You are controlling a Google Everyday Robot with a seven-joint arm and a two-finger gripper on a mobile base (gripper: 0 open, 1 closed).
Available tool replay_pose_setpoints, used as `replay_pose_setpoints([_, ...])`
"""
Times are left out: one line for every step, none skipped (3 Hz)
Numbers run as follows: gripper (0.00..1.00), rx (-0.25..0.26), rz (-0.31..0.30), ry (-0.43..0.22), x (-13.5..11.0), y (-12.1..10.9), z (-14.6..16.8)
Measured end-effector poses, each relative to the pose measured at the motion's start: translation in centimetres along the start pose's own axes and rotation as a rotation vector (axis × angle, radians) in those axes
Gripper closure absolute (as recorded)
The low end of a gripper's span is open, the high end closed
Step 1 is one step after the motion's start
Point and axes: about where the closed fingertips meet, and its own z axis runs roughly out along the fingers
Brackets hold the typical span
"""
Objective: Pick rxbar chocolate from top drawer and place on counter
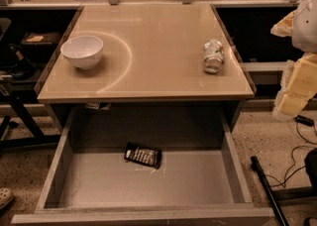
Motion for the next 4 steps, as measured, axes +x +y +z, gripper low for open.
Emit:
replay_pose_setpoints([0.00, 0.000, 0.000, 0.000, 0.0, 0.0, 0.0])
replay_pose_setpoints([0.00, 0.008, -0.010, 0.004, -0.8, 0.7, 1.0])
replay_pose_setpoints([0.00, 0.000, -0.030, -0.005, -2.8, 1.7, 3.4])
replay_pose_setpoints([0.00, -0.058, -0.034, -0.022, -5.2, 3.7, 8.1])
